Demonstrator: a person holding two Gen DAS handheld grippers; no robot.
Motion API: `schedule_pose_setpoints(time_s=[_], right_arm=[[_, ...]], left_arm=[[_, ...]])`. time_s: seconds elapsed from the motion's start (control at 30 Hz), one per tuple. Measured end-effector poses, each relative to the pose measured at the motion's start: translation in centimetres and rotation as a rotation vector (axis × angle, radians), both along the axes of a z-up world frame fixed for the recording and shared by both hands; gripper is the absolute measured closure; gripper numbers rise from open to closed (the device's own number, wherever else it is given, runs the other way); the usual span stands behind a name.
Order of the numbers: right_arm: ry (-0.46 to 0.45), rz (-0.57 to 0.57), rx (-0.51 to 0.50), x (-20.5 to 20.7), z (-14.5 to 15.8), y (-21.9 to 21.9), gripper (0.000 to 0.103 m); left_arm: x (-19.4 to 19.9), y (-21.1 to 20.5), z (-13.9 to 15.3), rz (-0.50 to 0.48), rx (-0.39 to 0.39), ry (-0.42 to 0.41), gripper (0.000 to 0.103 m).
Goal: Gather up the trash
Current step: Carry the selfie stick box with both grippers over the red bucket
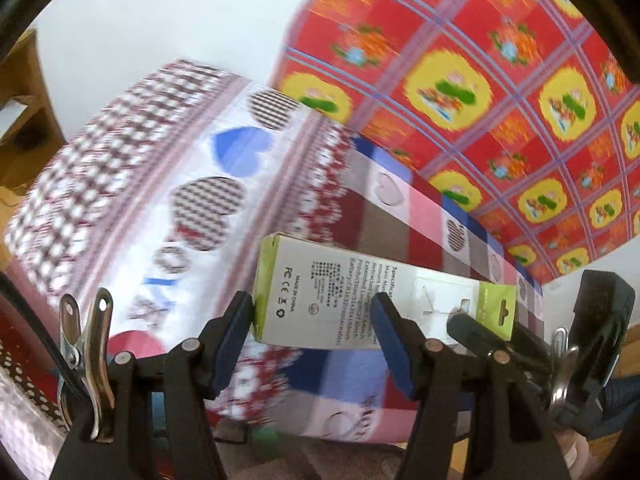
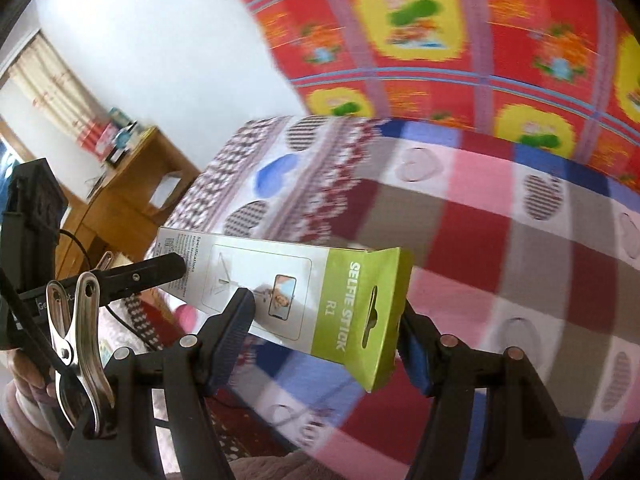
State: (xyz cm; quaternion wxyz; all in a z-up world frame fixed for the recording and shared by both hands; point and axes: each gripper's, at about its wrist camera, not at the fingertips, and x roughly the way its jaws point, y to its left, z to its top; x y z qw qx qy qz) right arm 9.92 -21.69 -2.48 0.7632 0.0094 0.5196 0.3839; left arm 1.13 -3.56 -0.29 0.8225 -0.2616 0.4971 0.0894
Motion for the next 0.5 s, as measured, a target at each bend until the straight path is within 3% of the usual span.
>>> schedule_pose_setpoints(time_s=[0.5], right_arm=[[-0.025, 0.167, 0.052, -7.6, 1.0, 13.4, 0.034]], left_arm=[[-11.5, 12.3, 2.3, 0.171, 0.048, -0.042, 0.039]])
